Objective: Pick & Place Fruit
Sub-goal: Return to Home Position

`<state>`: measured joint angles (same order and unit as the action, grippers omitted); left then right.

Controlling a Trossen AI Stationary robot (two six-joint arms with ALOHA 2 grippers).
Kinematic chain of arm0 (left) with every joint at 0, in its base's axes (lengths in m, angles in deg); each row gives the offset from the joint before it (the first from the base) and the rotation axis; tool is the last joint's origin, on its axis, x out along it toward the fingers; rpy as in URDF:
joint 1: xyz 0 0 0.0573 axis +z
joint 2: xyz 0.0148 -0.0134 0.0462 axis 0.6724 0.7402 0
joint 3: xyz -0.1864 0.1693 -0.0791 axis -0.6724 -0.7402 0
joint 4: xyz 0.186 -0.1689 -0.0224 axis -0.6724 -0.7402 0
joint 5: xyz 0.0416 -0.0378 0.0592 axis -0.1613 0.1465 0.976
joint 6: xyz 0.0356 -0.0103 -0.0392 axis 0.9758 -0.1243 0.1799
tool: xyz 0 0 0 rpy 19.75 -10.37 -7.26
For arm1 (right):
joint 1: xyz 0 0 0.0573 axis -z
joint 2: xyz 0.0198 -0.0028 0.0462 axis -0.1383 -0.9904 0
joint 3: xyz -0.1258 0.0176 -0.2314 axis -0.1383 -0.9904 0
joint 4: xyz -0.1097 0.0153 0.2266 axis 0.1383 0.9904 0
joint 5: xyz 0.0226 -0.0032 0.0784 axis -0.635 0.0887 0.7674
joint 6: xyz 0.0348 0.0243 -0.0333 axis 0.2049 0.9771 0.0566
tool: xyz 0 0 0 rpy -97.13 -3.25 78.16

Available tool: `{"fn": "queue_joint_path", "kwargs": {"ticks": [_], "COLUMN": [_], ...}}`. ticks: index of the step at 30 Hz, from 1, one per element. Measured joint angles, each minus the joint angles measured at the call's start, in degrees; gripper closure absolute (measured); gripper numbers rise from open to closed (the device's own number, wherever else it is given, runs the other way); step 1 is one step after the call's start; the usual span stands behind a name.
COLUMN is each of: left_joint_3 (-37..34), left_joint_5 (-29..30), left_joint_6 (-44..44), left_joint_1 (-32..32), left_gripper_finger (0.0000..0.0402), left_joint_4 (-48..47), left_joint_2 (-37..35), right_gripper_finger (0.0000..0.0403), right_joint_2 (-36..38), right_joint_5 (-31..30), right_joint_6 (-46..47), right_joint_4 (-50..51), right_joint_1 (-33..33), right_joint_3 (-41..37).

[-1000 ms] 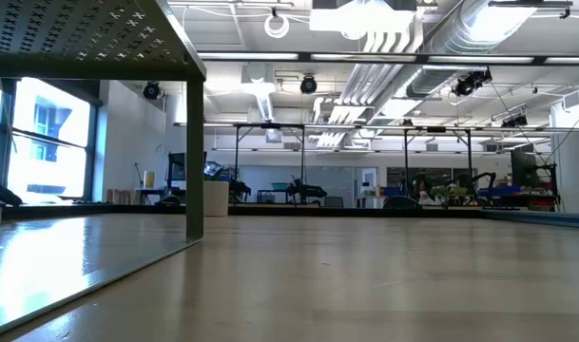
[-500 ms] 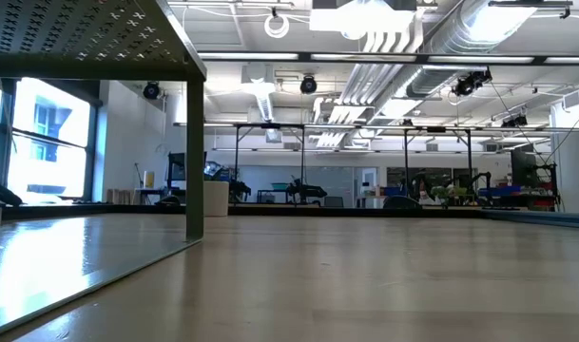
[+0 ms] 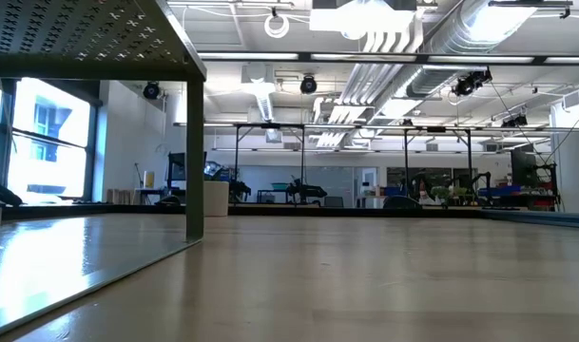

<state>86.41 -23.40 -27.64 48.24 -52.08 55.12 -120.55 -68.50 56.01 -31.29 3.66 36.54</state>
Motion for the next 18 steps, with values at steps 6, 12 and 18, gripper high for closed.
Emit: {"fn": "queue_joint_path", "kwargs": {"ticks": [6, 12, 18], "left_joint_3": [-5.75, -13.00, -18.46], "left_joint_5": [0.02, 0.00, -0.02], "left_joint_6": [0.49, 1.61, 3.56], "left_joint_1": [-0.01, -0.01, -0.01], "left_gripper_finger": [0.0392, 0.0392, 0.0392], "left_joint_4": [1.57, 4.96, 7.44], "left_joint_2": [-7.87, -14.90, -21.66], "right_gripper_finger": [0.0400, 0.0400, 0.0400], "right_joint_2": [1.74, 4.02, 8.97], "right_joint_5": [-1.44, -1.43, -3.67], "right_joint_6": [-0.20, 0.35, 3.22], "right_joint_4": [1.87, 0.70, -2.16], "right_joint_1": [0.00, 0.02, 0.02], "right_joint_3": [0.00, -2.50, -8.69]}}
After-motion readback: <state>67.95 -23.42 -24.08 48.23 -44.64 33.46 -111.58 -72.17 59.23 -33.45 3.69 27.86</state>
